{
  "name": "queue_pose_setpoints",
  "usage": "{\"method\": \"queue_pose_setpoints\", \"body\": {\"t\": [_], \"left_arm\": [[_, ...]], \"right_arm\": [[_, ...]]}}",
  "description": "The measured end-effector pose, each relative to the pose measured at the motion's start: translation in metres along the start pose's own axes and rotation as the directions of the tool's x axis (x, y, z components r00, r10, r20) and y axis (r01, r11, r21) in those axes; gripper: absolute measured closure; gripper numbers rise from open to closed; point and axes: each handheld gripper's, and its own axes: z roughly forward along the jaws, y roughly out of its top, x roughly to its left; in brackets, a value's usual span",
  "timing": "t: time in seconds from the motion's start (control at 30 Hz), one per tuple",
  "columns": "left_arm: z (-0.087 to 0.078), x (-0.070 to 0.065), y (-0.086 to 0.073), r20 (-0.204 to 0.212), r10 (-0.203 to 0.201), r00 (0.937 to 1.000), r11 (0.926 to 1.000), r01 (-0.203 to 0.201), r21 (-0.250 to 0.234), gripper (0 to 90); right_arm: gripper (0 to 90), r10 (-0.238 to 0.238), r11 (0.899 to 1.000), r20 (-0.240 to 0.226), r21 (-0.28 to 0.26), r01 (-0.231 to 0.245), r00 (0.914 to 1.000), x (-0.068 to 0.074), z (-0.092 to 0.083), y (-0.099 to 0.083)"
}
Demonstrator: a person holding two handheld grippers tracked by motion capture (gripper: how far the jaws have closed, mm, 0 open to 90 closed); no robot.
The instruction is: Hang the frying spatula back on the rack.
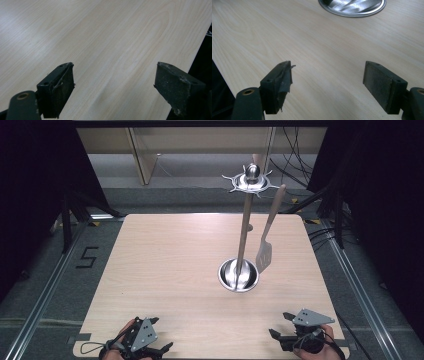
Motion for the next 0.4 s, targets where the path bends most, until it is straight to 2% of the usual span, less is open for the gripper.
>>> {"method": "queue_pose_setpoints", "body": {"t": [0.07,0.1,0.2,0.23,0.27,0.4], "left_arm": [[0.0001,-0.0002,0.0000,0.000,-0.001,1.0000,1.0000,0.001,-0.002,15.2],[0.0001,-0.0002,0.0001,0.000,0.000,1.0000,1.0000,0.000,-0.001,15.2],[0.0004,-0.0003,-0.0001,0.000,-0.004,1.0000,1.0000,0.004,-0.005,15.2],[0.0005,-0.0005,-0.0002,0.002,-0.006,1.0000,1.0000,0.006,-0.008,15.2],[0.0000,0.0002,-0.0001,0.005,0.004,1.0000,1.0000,-0.004,0.000,15.2],[0.0007,0.0001,-0.0004,-0.004,0.001,1.0000,1.0000,-0.001,0.003,15.1]], "right_arm": [[24.2,0.017,1.000,0.000,0.010,-0.017,0.9999,0.0000,-0.0013,-0.0006],[24.2,0.021,1.000,0.027,0.001,-0.021,0.9994,0.0009,-0.0016,-0.0013],[24.2,0.012,1.000,0.029,0.000,-0.012,0.9995,-0.0007,-0.0016,-0.0020],[24.2,0.016,1.000,0.015,0.002,-0.016,0.9998,-0.0018,-0.0011,-0.0023],[24.2,0.010,1.000,0.015,0.003,-0.010,0.9998,-0.0024,-0.0014,-0.0023],[24.1,0.019,1.000,0.033,-0.001,-0.018,0.9993,-0.0043,-0.0024,-0.0028]]}}
